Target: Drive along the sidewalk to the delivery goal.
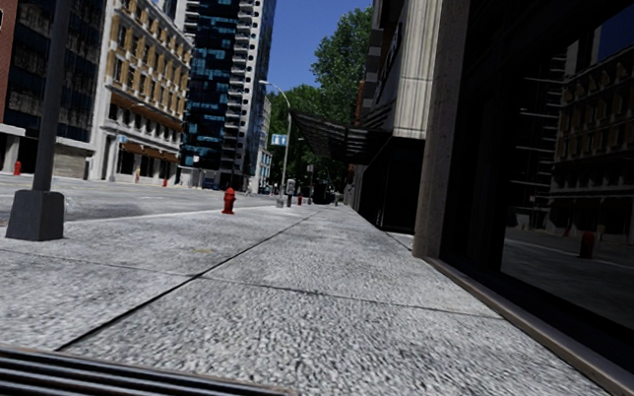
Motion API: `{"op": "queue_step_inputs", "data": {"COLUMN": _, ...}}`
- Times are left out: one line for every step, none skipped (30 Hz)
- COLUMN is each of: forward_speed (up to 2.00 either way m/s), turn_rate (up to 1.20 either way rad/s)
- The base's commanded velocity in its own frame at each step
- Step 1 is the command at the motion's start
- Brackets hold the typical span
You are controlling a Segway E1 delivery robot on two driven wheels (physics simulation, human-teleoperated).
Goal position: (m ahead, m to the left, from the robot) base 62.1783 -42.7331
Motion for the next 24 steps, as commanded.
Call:
{"op": "queue_step_inputs", "data": {"forward_speed": 1.99, "turn_rate": 0.00}}
{"op": "queue_step_inputs", "data": {"forward_speed": 1.99, "turn_rate": 0.00}}
{"op": "queue_step_inputs", "data": {"forward_speed": 1.99, "turn_rate": 0.00}}
{"op": "queue_step_inputs", "data": {"forward_speed": 1.99, "turn_rate": 0.00}}
{"op": "queue_step_inputs", "data": {"forward_speed": 1.99, "turn_rate": 0.00}}
{"op": "queue_step_inputs", "data": {"forward_speed": 1.99, "turn_rate": 0.00}}
{"op": "queue_step_inputs", "data": {"forward_speed": 2.00, "turn_rate": 0.00}}
{"op": "queue_step_inputs", "data": {"forward_speed": 2.00, "turn_rate": 0.00}}
{"op": "queue_step_inputs", "data": {"forward_speed": 2.00, "turn_rate": 0.00}}
{"op": "queue_step_inputs", "data": {"forward_speed": 1.99, "turn_rate": 0.00}}
{"op": "queue_step_inputs", "data": {"forward_speed": 1.99, "turn_rate": 0.00}}
{"op": "queue_step_inputs", "data": {"forward_speed": 1.98, "turn_rate": 0.00}}
{"op": "queue_step_inputs", "data": {"forward_speed": 1.98, "turn_rate": 0.00}}
{"op": "queue_step_inputs", "data": {"forward_speed": 1.98, "turn_rate": 0.00}}
{"op": "queue_step_inputs", "data": {"forward_speed": 1.98, "turn_rate": 0.00}}
{"op": "queue_step_inputs", "data": {"forward_speed": 1.98, "turn_rate": 0.00}}
{"op": "queue_step_inputs", "data": {"forward_speed": 1.97, "turn_rate": 0.00}}
{"op": "queue_step_inputs", "data": {"forward_speed": 1.97, "turn_rate": 0.00}}
{"op": "queue_step_inputs", "data": {"forward_speed": 1.97, "turn_rate": 0.00}}
{"op": "queue_step_inputs", "data": {"forward_speed": 1.97, "turn_rate": 0.00}}
{"op": "queue_step_inputs", "data": {"forward_speed": 1.97, "turn_rate": 0.00}}
{"op": "queue_step_inputs", "data": {"forward_speed": 1.97, "turn_rate": 0.00}}
{"op": "queue_step_inputs", "data": {"forward_speed": 1.97, "turn_rate": 0.00}}
{"op": "queue_step_inputs", "data": {"forward_speed": 1.97, "turn_rate": 0.00}}
